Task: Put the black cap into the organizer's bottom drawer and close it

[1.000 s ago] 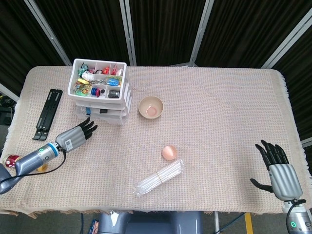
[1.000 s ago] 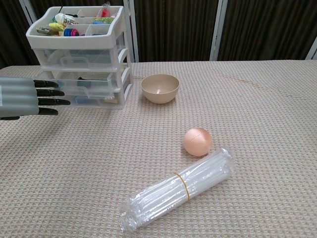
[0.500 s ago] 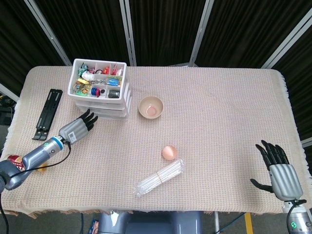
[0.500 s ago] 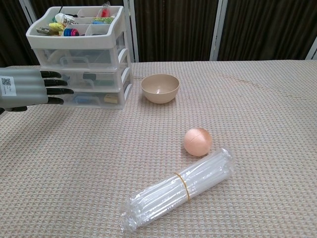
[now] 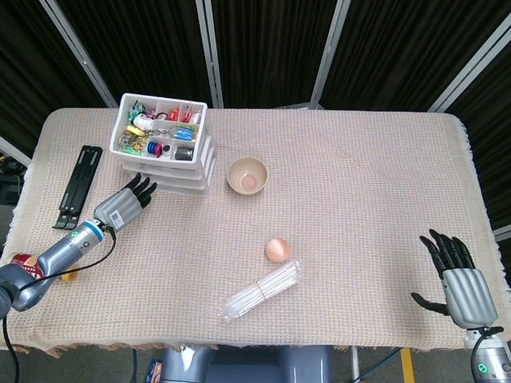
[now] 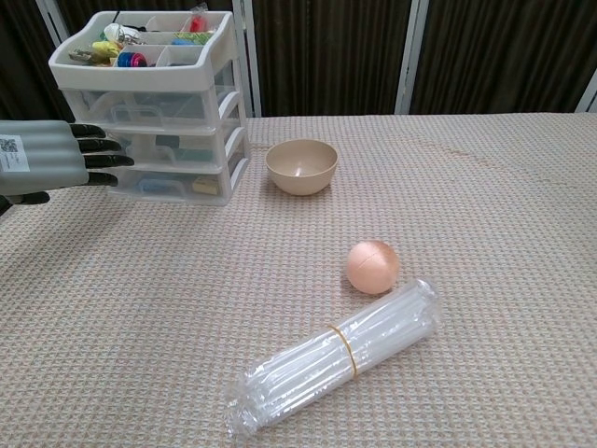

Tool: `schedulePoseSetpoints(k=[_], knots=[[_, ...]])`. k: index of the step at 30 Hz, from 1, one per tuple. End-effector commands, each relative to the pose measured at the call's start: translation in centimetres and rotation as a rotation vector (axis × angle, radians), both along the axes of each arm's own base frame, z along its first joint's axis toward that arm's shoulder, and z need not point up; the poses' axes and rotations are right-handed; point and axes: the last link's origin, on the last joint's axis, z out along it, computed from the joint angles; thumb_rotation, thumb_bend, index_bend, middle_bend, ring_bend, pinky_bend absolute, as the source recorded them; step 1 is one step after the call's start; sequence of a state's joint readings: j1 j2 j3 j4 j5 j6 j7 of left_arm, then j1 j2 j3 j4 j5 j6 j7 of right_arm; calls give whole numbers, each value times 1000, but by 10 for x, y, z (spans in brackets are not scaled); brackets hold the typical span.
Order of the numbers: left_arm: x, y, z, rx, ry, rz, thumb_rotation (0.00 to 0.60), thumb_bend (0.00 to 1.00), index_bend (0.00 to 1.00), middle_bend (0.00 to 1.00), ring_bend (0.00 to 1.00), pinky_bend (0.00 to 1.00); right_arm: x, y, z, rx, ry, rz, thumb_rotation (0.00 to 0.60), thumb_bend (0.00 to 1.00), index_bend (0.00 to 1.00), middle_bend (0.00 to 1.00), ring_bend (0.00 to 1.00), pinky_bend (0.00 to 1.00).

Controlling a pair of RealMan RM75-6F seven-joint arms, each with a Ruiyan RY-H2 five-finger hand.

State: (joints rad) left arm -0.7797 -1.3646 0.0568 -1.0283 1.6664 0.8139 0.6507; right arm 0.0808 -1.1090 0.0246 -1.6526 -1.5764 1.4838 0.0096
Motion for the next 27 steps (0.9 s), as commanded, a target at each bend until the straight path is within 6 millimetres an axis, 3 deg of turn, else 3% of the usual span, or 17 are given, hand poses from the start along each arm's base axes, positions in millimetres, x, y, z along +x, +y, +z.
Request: schedulePoseSetpoints(k=[1,8,13,18,27], knots=[[3,-19,9,-13,-76,-7,600,372,159,0,0,59,0,0,0,1,0,0,600,37,85,0,0,0],[1,-83,43,76,-362,75,600,352,145,0,0,52,1,1,0,-2,6,6,600,37,85,0,0,0],[-2,-134,65,215,-656,234,600,285,114,0,0,16,1,1,-2,-2,10,4,600,36,85,0,0,0],[-2,-171,81,298,-872,359,600,198,35,0,0,0,2,0,-2,-3,16,9,600,36,85,0,0,0],[-19,-221,93,394,-992,414,600,115,0,0,0,0,3,1,-3,-5,19,19,600,37,84,0,0,0]])
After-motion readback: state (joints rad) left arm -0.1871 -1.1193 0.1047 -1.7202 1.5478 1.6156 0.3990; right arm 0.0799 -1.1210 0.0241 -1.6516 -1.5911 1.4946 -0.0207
